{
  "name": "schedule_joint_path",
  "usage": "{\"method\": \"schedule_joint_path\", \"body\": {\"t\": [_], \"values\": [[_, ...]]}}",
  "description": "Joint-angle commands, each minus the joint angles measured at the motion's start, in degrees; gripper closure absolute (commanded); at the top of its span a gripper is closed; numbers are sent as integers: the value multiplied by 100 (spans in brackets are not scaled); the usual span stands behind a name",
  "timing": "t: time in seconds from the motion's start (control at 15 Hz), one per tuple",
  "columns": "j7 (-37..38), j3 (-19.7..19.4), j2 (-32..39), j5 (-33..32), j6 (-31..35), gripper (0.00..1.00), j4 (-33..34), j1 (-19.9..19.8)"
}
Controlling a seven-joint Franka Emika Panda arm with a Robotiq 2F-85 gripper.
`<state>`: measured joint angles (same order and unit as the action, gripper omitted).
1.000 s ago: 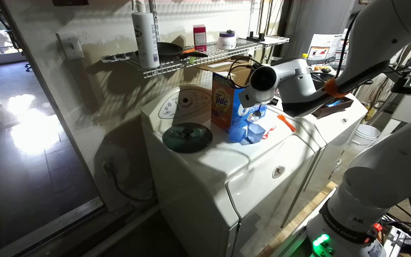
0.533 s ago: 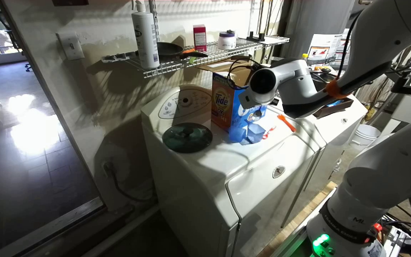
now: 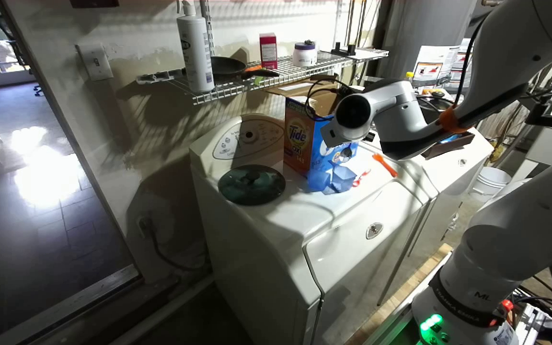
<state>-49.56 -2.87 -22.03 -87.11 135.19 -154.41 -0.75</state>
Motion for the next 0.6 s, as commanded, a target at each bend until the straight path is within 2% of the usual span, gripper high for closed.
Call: {"method": "schedule_joint_path", "body": {"t": [0.0, 0.53], "values": [[224, 46, -134, -232, -177, 98, -91, 87], [298, 57, -90, -226, -252, 98, -59, 108]]}}
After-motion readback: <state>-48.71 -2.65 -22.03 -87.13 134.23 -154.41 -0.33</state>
